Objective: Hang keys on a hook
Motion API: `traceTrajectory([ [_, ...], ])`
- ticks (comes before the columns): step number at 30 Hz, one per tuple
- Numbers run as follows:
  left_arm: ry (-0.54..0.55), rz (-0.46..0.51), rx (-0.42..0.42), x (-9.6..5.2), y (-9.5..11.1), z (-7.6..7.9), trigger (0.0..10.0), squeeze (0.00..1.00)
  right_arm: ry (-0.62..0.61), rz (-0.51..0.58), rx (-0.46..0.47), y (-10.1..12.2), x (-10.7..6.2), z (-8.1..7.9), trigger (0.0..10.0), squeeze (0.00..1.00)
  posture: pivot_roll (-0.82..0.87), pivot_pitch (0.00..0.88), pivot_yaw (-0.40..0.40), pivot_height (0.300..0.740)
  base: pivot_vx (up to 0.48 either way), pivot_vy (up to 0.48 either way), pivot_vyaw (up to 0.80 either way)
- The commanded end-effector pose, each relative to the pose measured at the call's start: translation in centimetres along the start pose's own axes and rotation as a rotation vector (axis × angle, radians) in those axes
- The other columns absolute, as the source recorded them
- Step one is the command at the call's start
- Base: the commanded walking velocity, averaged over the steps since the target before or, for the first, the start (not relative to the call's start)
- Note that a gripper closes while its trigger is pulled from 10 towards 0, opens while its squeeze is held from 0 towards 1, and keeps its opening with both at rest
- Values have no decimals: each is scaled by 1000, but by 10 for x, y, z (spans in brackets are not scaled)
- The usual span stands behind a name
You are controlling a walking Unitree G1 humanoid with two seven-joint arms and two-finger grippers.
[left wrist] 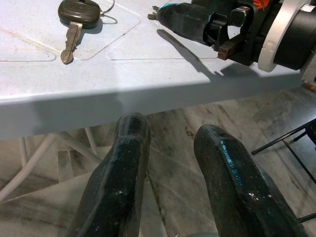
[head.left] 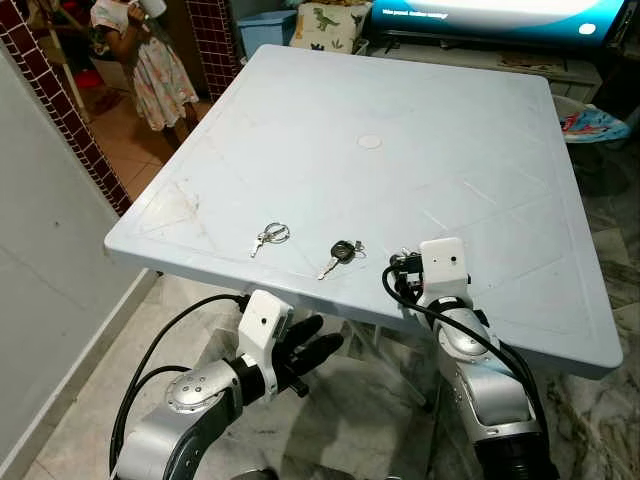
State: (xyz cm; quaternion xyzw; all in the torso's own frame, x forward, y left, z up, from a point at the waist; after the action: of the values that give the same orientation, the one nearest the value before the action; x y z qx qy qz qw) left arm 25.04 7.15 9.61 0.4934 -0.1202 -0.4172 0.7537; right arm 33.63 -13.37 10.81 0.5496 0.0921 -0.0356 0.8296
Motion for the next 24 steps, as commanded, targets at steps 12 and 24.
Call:
traceTrajectory([
  [12,2,-27,4,-1,-5,-2,10000,0,62,-51,78,-17,1,-4,0,0,-56,126,27,740,0,0,0],
  [24,2,37,-3,-3,5,-1,10000,0,68,-59,81,-21,3,-3,0,0,-55,136,25,740,0,0,0],
])
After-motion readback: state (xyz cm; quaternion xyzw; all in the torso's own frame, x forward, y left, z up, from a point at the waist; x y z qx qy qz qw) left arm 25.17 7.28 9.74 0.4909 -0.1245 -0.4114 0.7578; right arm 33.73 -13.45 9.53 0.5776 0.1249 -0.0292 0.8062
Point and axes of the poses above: a point about 5 cm out from each wrist's last joint towards the gripper, its own x axis pointing out of the wrist towards the gripper, its own y axis along the axis of the wrist's last joint, z = x × y, the point moved 3 cm from there along x, pointing out of the wrist towards the gripper, and after that the axes turned 14 degrees about -x, right-handed, at the moved point
